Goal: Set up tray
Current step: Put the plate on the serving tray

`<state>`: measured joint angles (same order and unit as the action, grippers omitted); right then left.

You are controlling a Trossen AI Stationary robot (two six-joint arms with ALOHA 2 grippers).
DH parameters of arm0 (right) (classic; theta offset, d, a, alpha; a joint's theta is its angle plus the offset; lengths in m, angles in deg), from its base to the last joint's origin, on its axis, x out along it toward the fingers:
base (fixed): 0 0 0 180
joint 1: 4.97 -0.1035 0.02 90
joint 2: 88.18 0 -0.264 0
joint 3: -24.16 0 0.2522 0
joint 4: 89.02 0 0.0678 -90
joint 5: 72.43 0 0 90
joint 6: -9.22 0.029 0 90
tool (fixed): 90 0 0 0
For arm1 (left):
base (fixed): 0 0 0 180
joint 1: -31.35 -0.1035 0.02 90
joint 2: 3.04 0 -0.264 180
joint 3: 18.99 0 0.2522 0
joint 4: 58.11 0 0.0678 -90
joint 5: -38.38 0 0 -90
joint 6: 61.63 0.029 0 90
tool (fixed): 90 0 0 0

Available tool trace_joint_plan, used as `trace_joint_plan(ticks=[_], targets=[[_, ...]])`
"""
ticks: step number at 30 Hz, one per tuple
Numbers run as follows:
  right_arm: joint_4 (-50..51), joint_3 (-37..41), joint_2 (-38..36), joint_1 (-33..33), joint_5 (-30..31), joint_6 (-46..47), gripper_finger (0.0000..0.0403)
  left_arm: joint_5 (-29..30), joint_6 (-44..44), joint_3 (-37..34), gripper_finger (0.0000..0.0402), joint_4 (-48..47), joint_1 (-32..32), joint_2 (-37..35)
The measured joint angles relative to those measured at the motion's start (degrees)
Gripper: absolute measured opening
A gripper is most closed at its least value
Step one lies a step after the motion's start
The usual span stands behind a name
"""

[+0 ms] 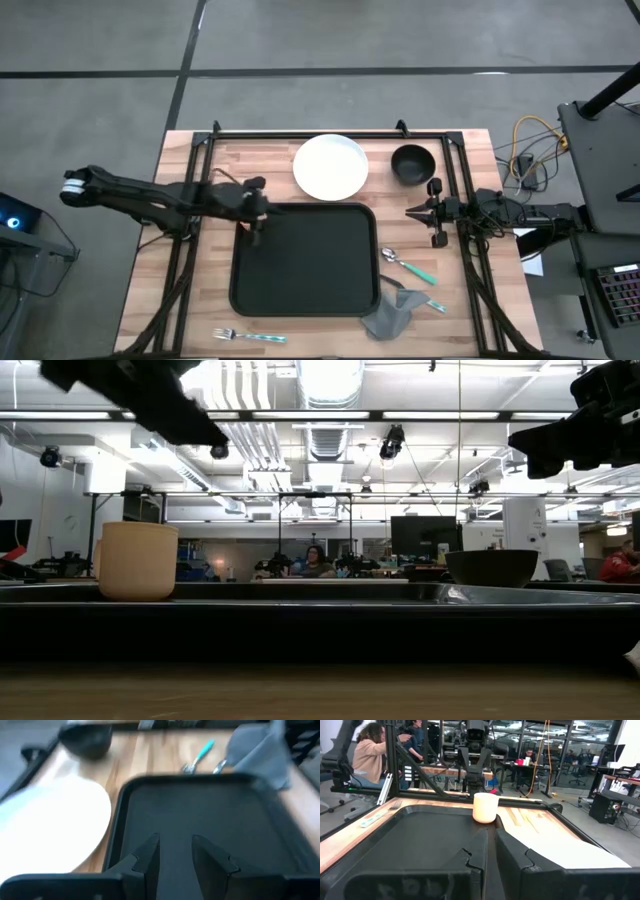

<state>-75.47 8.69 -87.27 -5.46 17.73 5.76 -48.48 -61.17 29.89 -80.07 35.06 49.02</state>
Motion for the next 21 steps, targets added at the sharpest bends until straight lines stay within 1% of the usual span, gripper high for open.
trace_joint_plan(ticks=[4, 7, 13, 21], targets=[[0.0, 0.0, 0.0, 0.0, 0.0, 0.0, 0.0027, -0.6, 1.2, -7.9, 0.0093, 7.3, 0.0, -8.5], [0.0, 0.0, 0.0, 0.0, 0.0, 0.0, 0.0027, -0.6, 1.2, -11.9, 0.0093, 8.7, -0.1, -14.3], [0.0, 0.0, 0.0, 0.0, 0.0, 0.0, 0.0027, -0.5, 1.2, -16.6, 0.0093, 9.0, -0.1, -26.2], [0.0, 0.0, 0.0, 0.0, 0.0, 0.0, 0.0027, -0.4, 1.6, -21.9, 0.0093, 9.2, 0.0, -39.3]])
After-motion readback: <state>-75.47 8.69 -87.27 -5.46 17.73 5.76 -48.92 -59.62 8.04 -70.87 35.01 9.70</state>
